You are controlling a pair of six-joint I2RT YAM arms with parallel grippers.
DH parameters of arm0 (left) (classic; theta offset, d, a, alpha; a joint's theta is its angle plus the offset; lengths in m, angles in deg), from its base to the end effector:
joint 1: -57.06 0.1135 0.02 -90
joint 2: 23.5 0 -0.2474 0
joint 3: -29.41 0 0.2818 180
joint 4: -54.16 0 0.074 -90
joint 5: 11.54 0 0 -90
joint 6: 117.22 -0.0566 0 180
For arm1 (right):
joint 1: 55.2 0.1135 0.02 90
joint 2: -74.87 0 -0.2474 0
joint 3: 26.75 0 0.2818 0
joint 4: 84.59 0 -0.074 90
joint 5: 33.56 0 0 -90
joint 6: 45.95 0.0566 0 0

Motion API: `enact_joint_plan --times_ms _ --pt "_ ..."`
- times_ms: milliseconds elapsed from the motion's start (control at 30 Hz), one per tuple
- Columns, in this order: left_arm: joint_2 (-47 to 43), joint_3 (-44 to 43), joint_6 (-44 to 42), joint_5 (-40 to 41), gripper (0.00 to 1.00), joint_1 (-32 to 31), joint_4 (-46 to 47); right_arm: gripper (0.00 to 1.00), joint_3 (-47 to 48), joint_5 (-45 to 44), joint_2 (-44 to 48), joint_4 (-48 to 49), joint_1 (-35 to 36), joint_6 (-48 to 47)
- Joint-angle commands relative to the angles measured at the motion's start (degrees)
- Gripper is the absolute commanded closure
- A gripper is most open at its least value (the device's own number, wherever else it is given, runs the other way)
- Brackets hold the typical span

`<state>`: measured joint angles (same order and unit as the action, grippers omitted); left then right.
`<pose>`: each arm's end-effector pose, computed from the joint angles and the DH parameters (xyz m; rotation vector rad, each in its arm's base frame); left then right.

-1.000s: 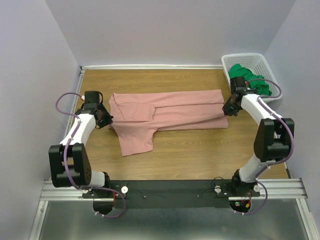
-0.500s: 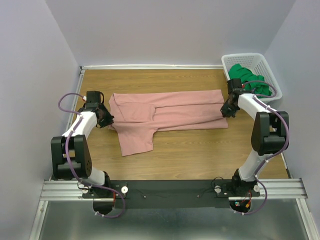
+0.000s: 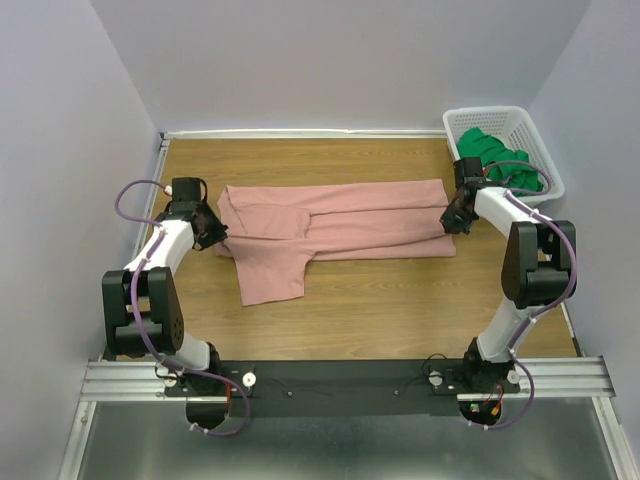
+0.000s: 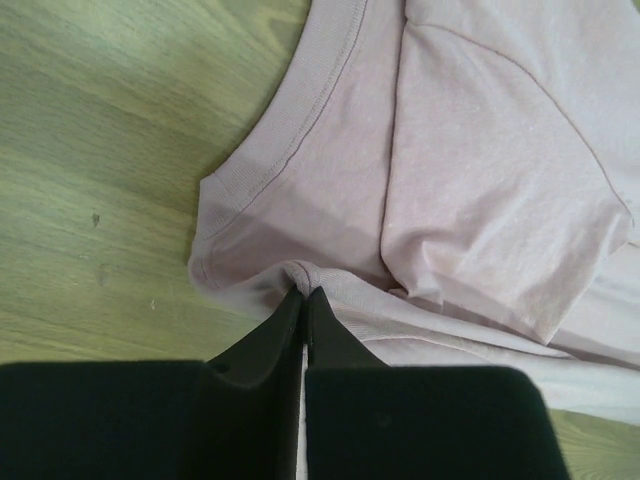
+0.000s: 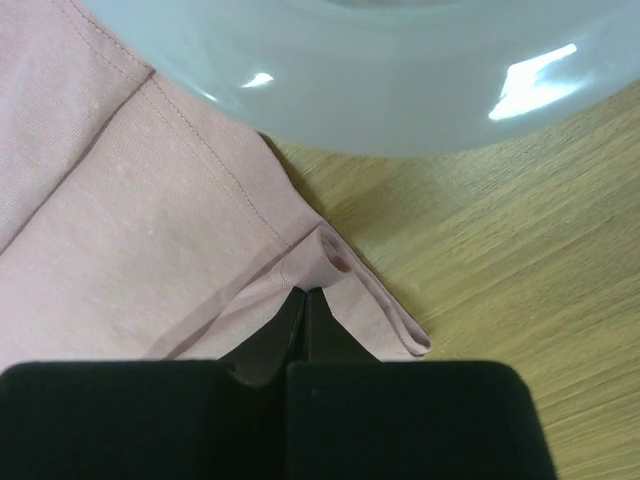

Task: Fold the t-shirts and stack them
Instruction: Fold the tshirt

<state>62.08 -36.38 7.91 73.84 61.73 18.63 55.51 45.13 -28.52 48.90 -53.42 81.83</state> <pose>0.3395 0.0232 0.1575 -0.8414 2.4190 -0.3097 0.3896 0.0010 0.1328 0.8873 2.5593 -0.0712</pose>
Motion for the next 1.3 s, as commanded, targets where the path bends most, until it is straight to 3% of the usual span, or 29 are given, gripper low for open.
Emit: enact_joint_plan --times_ms 0,100,133,267,300,400,433,533,700,800,1000,1267 --pt "0.1 -1.9 -0.9 2.4 0.91 0.6 1.6 0.99 1.2 -3.0 -0.6 1.2 -0.2 -0.6" --pt "0.7 -1.7 -0.9 2.9 0.85 0.6 1.6 0.98 1.3 -3.5 -0.8 1.3 -0.3 -0.7" --pt "1.0 -1.6 -0.9 2.7 0.82 0.6 1.9 0.93 1.4 -3.4 -0.7 1.3 -0.2 -1.0" --pt "-0.1 -1.9 -0.9 1.2 0.46 0.6 2.2 0.77 2.3 -1.1 0.5 1.5 0.0 -3.0" --pt "-0.9 -2.1 -1.1 1.2 0.30 0.6 2.2 0.72 2.5 -0.6 1.8 1.5 0.0 -3.4" --pt "-6.6 -1.5 -1.3 3.2 0.05 0.4 1.5 0.46 2.1 0.7 6.2 1.6 1.7 -5.4" --pt "-8.3 -1.2 -1.5 4.2 0.02 0.4 0.6 0.41 1.8 1.0 7.3 1.6 2.3 -5.5" --pt "-17.7 1.8 -1.4 7.8 0.01 -0.4 -2.0 0.27 -0.2 3.0 12.4 1.9 5.9 -5.0" --pt "-26.9 10.1 -0.6 7.3 0.05 -2.6 -6.8 0.26 -5.6 7.0 18.6 4.4 17.6 -1.1" --pt "-29.8 14.5 0.0 5.3 0.09 -4.5 -8.8 0.27 -11.6 12.8 21.0 13.3 27.3 5.1" --pt "-26.5 15.3 2.3 5.2 0.14 -10.6 -10.2 0.29 -15.0 16.3 15.4 25.4 41.1 14.0" --pt "-21.1 16.1 5.9 7.2 0.23 -15.2 -9.7 0.34 -10.3 17.1 2.8 30.4 49.7 17.9"
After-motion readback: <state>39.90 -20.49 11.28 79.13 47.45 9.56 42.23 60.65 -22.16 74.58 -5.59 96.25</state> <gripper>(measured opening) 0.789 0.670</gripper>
